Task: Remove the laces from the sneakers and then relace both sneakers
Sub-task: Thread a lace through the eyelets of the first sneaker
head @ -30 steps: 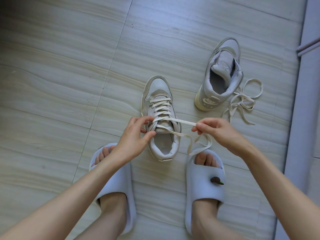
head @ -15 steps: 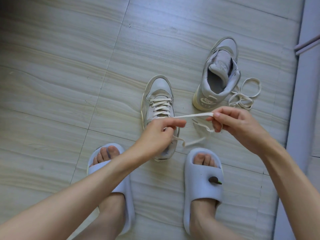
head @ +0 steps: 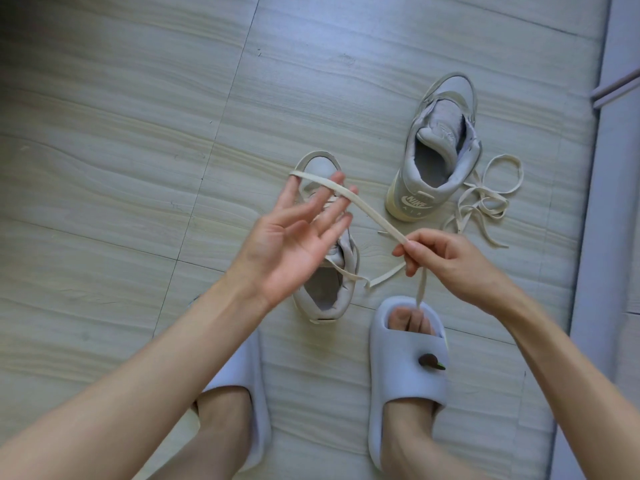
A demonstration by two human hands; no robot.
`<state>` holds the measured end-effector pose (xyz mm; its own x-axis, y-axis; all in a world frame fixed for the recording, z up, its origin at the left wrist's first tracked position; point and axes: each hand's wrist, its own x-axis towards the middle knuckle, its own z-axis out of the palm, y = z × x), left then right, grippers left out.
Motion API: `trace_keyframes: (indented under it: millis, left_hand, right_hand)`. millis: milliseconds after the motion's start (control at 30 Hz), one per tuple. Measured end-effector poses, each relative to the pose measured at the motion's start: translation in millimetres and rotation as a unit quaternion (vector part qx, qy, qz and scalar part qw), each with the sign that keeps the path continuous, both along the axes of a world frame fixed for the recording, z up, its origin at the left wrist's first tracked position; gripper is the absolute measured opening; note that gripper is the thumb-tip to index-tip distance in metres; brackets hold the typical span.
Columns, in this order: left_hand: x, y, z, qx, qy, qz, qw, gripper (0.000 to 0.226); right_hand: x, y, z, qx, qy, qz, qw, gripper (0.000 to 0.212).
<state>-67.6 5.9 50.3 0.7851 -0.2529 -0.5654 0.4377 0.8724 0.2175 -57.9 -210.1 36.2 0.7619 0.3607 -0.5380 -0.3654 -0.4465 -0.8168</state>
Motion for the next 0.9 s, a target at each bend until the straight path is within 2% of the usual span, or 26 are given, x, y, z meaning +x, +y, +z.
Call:
trace_keyframes:
  millis: [200, 367, 433, 467, 500, 533, 600, 633, 700, 733, 800, 833, 900]
  left_hand:
    - [7.3, 24.6, -3.6, -0.018, 0.018, 0.045, 0.999, 0.033]
    - [8.2, 27.9, -5.1, -0.011, 0.049, 0.059, 0.997, 0.024]
    - [8.3, 29.3, -8.0, 0.026, 0.052, 0.038, 0.998, 0.022]
    - [8.7, 29.5, -9.9, 0.076, 0.044, 0.006, 0.996, 0.025]
    - [8.8, 29.7, -11.9, 0.163, 0.028, -0.045, 0.985, 0.029]
    - [8.1, 29.4, -15.0, 0.283, 0.009, -0.108, 0.953, 0.033]
    - [3.8, 25.3, -21.8, 0.515, -0.030, -0.207, 0.831, 0.031]
    - [0.5, 21.4, -24.5, 0.591, -0.049, -0.232, 0.771, 0.022]
    - [-6.4, 9.8, -28.4, 0.678, -0.087, -0.279, 0.675, 0.004]
    - [-9.8, 2.7, -31.0, 0.709, -0.103, -0.309, 0.626, 0.011]
    - [-15.9, -11.3, -38.7, 0.754, -0.124, -0.368, 0.529, 0.037]
    - [-16.4, -16.5, -40.2, 0.776, -0.122, -0.377, 0.492, 0.047]
    - [-15.0, -23.7, -43.2, 0.808, -0.108, -0.371, 0.445, 0.058]
  right_hand:
    - [-2.4, -15.3, -12.8, -0.124, -0.019, 0.045, 0.991, 0.024]
    - [-5.9, -17.2, -20.2, -0.199, -0.075, 0.058, 0.975, 0.010]
    - [-6.0, -13.9, -20.3, -0.186, -0.083, 0.009, 0.979, 0.009]
    - [-5.6, -11.8, -19.9, -0.155, -0.069, -0.034, 0.985, 0.011]
    - [-5.0, -9.3, -19.1, -0.108, -0.039, -0.083, 0.990, 0.013]
    - [-3.6, -6.3, -18.6, -0.058, -0.002, -0.124, 0.991, 0.016]
    - [0.2, 0.7, -19.0, 0.023, 0.072, -0.174, 0.982, 0.021]
    - [2.4, 4.6, -19.8, 0.040, 0.094, -0.184, 0.978, 0.022]
    - [6.6, 12.0, -22.1, 0.033, 0.099, -0.191, 0.976, 0.026]
    - [8.1, 15.5, -23.7, 0.020, 0.091, -0.189, 0.978, 0.028]
    - [9.5, 22.2, -26.9, 0.002, 0.076, -0.178, 0.981, 0.032]
    - [9.8, 25.2, -28.3, -0.005, 0.073, -0.174, 0.982, 0.033]
    - [10.1, 29.8, -31.1, -0.019, 0.075, -0.167, 0.983, 0.034]
